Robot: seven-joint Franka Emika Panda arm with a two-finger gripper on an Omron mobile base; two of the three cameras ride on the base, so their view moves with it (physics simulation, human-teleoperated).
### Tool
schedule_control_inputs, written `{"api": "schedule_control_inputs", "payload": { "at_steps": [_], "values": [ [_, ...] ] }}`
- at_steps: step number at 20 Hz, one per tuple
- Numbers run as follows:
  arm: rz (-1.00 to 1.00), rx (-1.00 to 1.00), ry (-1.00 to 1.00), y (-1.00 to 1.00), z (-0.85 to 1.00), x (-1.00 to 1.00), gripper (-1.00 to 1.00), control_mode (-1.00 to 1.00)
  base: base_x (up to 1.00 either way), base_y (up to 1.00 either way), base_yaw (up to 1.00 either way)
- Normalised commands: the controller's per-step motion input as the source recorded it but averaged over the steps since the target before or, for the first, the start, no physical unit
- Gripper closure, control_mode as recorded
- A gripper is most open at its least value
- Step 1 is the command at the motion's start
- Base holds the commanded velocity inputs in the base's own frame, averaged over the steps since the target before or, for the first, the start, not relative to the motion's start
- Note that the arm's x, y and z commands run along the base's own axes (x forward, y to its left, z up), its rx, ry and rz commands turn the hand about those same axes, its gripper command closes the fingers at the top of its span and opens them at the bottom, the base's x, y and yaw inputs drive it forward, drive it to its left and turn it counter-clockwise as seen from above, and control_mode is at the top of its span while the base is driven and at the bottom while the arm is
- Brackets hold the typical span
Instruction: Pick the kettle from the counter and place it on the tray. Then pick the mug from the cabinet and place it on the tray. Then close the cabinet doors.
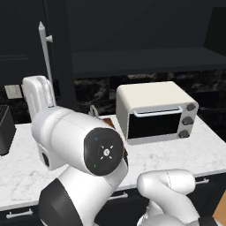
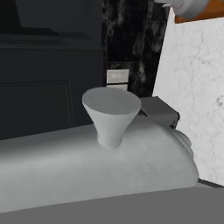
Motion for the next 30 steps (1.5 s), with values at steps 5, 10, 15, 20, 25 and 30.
{"api": "schedule_control_inputs", "payload": {
  "at_steps": [5, 10, 15, 20, 25, 30],
  "values": [
    [-0.2, 0.0, 0.0, -0.36, -0.01, 0.37, -1.0, -1.0, 0.0, 0.0, 0.0],
    [-0.32, 0.0, 0.06, -0.6, 0.0, 0.37, -1.0, -1.0, 0.0, 0.0, 0.0],
    [-0.32, 0.0, 0.04, -0.72, 0.02, 0.29, -1.0, -1.0, 0.0, 0.0, 0.0],
    [-0.32, 0.0, 0.0, -0.78, 0.0, 0.26, -1.0, -1.0, 0.0, 0.0, 0.0],
    [-0.35, 0.0, 0.0, -0.81, 0.0, 0.2, -1.0, -1.0, 0.0, 0.0, 0.0],
    [-0.26, 0.0, 0.02, -0.76, 0.0, 0.37, -1.0, -1.0, 0.0, 0.0, 0.0]
  ]
}}
